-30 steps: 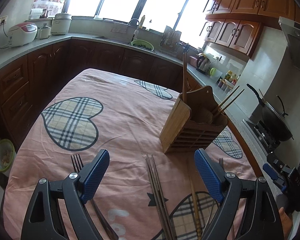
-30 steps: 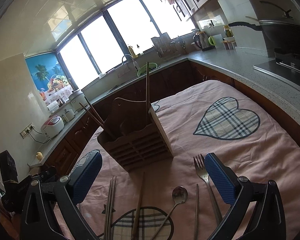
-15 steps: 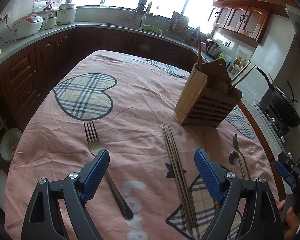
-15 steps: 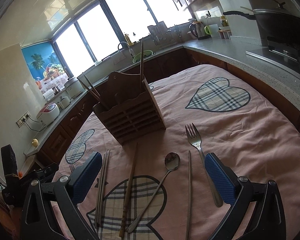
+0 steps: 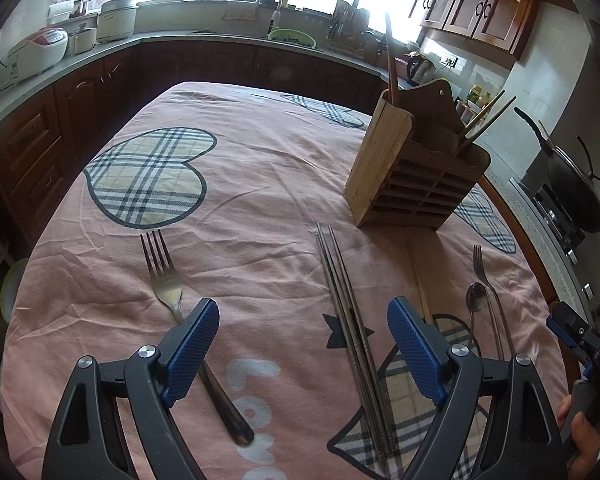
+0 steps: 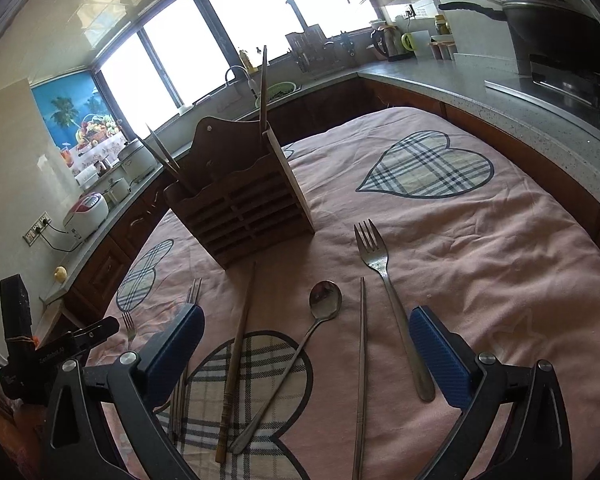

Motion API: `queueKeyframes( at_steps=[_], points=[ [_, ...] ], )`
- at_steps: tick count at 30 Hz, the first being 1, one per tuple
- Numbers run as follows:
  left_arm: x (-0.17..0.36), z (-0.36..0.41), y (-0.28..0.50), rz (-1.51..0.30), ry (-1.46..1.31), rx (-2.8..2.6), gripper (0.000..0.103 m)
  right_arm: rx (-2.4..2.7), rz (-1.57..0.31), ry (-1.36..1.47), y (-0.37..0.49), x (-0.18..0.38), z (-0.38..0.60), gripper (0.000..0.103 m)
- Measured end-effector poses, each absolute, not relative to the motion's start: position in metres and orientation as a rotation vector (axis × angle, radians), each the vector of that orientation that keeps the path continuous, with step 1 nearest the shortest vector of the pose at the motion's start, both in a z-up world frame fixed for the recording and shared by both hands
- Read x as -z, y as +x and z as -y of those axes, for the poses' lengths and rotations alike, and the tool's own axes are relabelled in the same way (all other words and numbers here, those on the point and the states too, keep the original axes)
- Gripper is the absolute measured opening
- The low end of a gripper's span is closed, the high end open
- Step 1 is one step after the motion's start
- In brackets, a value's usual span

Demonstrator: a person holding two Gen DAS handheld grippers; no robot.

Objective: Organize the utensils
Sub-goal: 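Lower both open grippers onto two chopsticks lying on the cloth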

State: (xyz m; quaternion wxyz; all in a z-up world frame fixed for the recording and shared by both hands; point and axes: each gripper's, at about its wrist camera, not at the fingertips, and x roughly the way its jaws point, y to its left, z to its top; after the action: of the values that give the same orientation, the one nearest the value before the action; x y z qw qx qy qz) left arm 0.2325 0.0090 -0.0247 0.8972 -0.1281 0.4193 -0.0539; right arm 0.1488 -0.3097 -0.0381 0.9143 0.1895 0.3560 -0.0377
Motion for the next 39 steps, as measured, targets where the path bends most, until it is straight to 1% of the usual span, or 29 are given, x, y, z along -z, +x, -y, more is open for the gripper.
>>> queueKeyframes(
  at_steps=[6, 12, 14, 16, 18, 19, 20, 22, 23, 24, 26, 30, 32, 34, 36, 37, 38, 39],
  points=[
    [0.033, -0.004, 0.244, -0.893, -0.256, 0.111, 0.085, 0.069, -0.783, 0.368, 0.159, 0.052, 0.308, 0.102],
    [0.041, 0.001, 0.253, -0.915, -0.255, 0.118, 0.083, 0.067, -0.814, 0.357, 0.165, 0.061, 0.310, 0.094],
    [0.043, 0.004, 0.258, -0.924, -0.251, 0.125, 0.081, 0.070, -0.824, 0.352, 0.167, 0.064, 0.311, 0.085],
    [0.044, 0.006, 0.264, -0.932, -0.248, 0.134, 0.080, 0.076, -0.840, 0.352, 0.171, 0.068, 0.314, 0.078],
    [0.045, 0.008, 0.273, -0.938, -0.246, 0.145, 0.077, 0.086, -0.852, 0.349, 0.173, 0.071, 0.316, 0.072],
    [0.046, 0.009, 0.278, -0.942, -0.243, 0.149, 0.075, 0.090, -0.859, 0.344, 0.173, 0.072, 0.316, 0.066],
    [0.047, 0.010, 0.283, -0.947, -0.239, 0.155, 0.073, 0.094, -0.866, 0.341, 0.174, 0.073, 0.317, 0.061],
    [0.049, 0.013, 0.295, -0.956, -0.230, 0.160, 0.070, 0.102, -0.883, 0.333, 0.177, 0.076, 0.318, 0.056],
    [0.050, 0.014, 0.302, -0.960, -0.225, 0.159, 0.066, 0.106, -0.891, 0.326, 0.178, 0.078, 0.318, 0.055],
    [0.052, 0.015, 0.309, -0.965, -0.219, 0.160, 0.060, 0.109, -0.898, 0.319, 0.180, 0.080, 0.318, 0.052],
    [0.056, 0.018, 0.324, -0.978, -0.213, 0.164, 0.052, 0.117, -0.915, 0.306, 0.183, 0.083, 0.319, 0.044],
    [0.065, 0.026, 0.353, -1.010, -0.179, 0.174, 0.045, 0.129, -0.946, 0.296, 0.188, 0.091, 0.322, 0.036],
    [0.072, 0.031, 0.367, -1.032, -0.159, 0.180, 0.041, 0.133, -0.959, 0.295, 0.189, 0.094, 0.324, 0.029],
    [0.079, 0.035, 0.379, -1.053, -0.145, 0.184, 0.034, 0.136, -0.967, 0.295, 0.190, 0.096, 0.327, 0.025],
    [0.086, 0.039, 0.389, -1.071, -0.128, 0.194, 0.025, 0.138, -0.971, 0.296, 0.190, 0.097, 0.329, 0.022],
    [0.089, 0.041, 0.393, -1.080, -0.120, 0.197, 0.022, 0.138, -0.973, 0.295, 0.191, 0.097, 0.329, 0.021],
    [0.092, 0.042, 0.395, -1.090, -0.117, 0.200, 0.017, 0.137, -0.974, 0.295, 0.191, 0.097, 0.330, 0.020],
    [0.093, 0.043, 0.397, -1.091, -0.117, 0.205, 0.015, 0.135, -0.975, 0.294, 0.192, 0.097, 0.330, 0.020]
  ],
)
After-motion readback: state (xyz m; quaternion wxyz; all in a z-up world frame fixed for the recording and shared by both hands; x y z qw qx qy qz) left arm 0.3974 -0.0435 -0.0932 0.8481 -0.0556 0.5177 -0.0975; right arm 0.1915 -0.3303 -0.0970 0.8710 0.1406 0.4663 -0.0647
